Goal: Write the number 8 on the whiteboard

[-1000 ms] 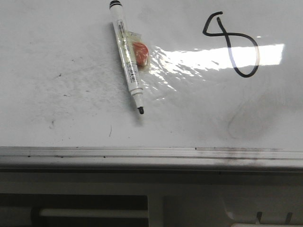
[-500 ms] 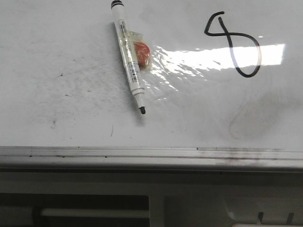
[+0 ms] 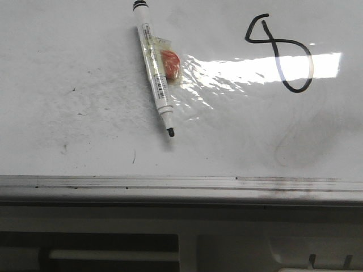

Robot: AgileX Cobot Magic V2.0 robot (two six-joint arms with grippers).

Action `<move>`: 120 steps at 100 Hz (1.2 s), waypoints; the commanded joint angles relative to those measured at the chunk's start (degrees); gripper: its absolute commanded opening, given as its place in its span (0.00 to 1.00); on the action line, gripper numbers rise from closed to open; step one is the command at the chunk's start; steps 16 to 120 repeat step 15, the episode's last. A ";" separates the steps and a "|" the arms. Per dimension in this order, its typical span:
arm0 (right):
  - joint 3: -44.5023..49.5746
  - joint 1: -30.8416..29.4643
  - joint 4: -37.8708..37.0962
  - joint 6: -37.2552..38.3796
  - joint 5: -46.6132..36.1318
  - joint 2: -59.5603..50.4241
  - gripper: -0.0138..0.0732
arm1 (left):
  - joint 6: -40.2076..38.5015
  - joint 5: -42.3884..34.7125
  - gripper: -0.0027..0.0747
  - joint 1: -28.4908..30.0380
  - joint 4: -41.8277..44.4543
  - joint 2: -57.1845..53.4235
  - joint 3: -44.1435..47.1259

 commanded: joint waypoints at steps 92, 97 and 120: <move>0.58 -0.46 0.05 -0.02 -1.36 -1.26 0.10 | -0.71 -3.87 0.01 0.13 -0.04 0.56 2.24; 0.58 -0.46 0.05 -0.02 -1.36 -1.26 0.10 | -0.71 -3.87 0.01 0.13 -0.04 0.56 2.24; 0.58 -0.46 0.05 -0.02 -1.36 -1.26 0.10 | -0.71 -3.87 0.01 0.13 -0.04 0.56 2.24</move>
